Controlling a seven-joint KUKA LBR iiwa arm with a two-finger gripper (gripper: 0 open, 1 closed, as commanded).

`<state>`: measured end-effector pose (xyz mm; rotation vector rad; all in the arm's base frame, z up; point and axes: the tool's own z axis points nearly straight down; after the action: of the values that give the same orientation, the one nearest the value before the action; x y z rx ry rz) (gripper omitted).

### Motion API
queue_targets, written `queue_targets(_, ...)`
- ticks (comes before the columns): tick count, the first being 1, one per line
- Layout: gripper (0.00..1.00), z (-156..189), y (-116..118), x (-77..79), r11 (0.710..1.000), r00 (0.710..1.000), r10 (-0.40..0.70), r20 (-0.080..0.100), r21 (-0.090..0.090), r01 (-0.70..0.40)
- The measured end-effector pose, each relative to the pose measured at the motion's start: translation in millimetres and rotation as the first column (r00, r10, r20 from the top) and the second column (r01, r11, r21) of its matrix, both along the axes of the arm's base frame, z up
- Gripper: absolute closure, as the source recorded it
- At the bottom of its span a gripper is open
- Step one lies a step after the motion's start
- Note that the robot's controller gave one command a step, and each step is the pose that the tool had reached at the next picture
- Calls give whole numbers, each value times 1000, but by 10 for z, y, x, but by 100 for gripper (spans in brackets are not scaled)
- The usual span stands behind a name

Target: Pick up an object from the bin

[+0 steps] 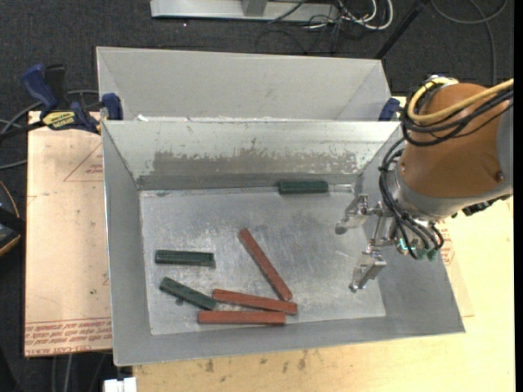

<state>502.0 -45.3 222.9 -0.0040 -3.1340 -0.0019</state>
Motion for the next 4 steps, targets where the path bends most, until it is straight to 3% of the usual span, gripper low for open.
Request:
queue_targets(1,0,40,2,16,1000,1000,2,8,-1,-2)
queue_targets(2,0,-3,534,-46,999,999,50,8,-1,-50)
queue_targets(3,0,-506,705,7,996,996,85,16,1,-85)
queue_targets(4,100,-1367,934,-51,993,993,116,19,1,-116)
